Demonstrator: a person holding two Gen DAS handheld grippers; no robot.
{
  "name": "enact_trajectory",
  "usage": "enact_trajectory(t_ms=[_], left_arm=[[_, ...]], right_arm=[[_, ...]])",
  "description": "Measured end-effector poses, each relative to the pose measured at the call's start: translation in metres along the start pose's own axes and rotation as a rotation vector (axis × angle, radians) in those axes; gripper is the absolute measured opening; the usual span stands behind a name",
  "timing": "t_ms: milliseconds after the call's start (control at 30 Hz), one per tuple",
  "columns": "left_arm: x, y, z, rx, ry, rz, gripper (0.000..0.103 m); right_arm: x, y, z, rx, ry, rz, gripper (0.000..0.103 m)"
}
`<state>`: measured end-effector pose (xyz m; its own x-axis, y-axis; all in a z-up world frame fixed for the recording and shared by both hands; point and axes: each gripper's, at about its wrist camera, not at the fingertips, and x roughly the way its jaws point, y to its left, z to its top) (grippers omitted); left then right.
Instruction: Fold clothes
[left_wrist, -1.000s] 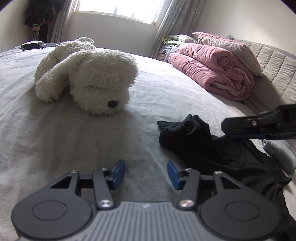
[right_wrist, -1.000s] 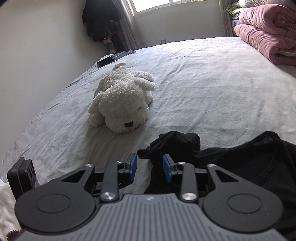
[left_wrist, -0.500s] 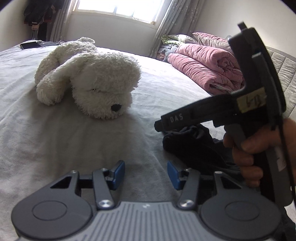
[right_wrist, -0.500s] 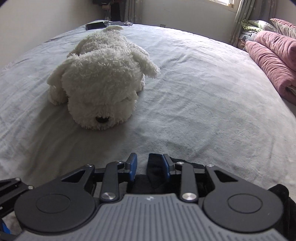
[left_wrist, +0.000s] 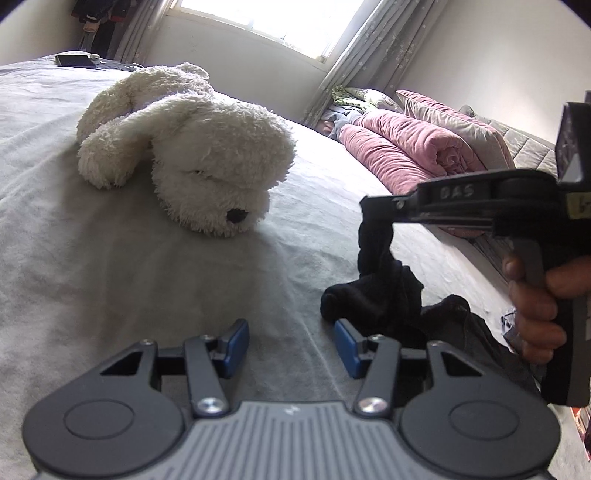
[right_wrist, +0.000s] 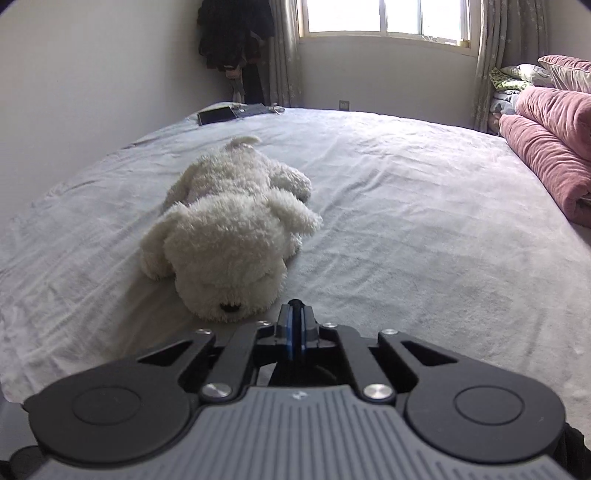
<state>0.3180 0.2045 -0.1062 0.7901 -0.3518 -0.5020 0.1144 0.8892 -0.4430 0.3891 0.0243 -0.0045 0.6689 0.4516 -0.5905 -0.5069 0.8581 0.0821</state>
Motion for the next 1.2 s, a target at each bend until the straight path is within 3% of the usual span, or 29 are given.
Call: enact_trajectory(t_ms=[333, 500, 700, 767, 933, 1033, 1200], left_arm=[[-0.015, -0.011, 0.001, 0.065, -0.129, -0.114, 0.057], [-0.012, -0.013, 0.0, 0.044, -0.124, -0.169, 0.057], [-0.008, -0.008, 0.0, 0.025, -0.103, -0.13, 0.055], [-0.008, -0.004, 0.0, 0.007, -0.104, -0.111, 0.055], [-0.01, 0.008, 0.002, -0.05, -0.121, -0.057, 0.054], [-0.01, 0.013, 0.003, -0.07, -0.123, -0.027, 0.054], [-0.01, 0.019, 0.005, -0.111, -0.111, -0.029, 0.054]], right_arm=[[-0.033, 0.026, 0.035, 0.016, -0.128, 0.073, 0.003], [-0.034, 0.026, 0.039, 0.019, -0.141, 0.079, 0.003], [-0.033, 0.022, 0.018, 0.009, -0.073, 0.088, 0.004], [-0.033, 0.021, 0.009, 0.005, -0.047, 0.09, 0.016], [-0.033, 0.017, -0.012, -0.005, 0.017, 0.096, 0.018], [-0.033, 0.015, -0.025, -0.011, 0.055, 0.1, 0.034], [-0.038, 0.023, -0.057, -0.034, 0.121, 0.115, 0.036]])
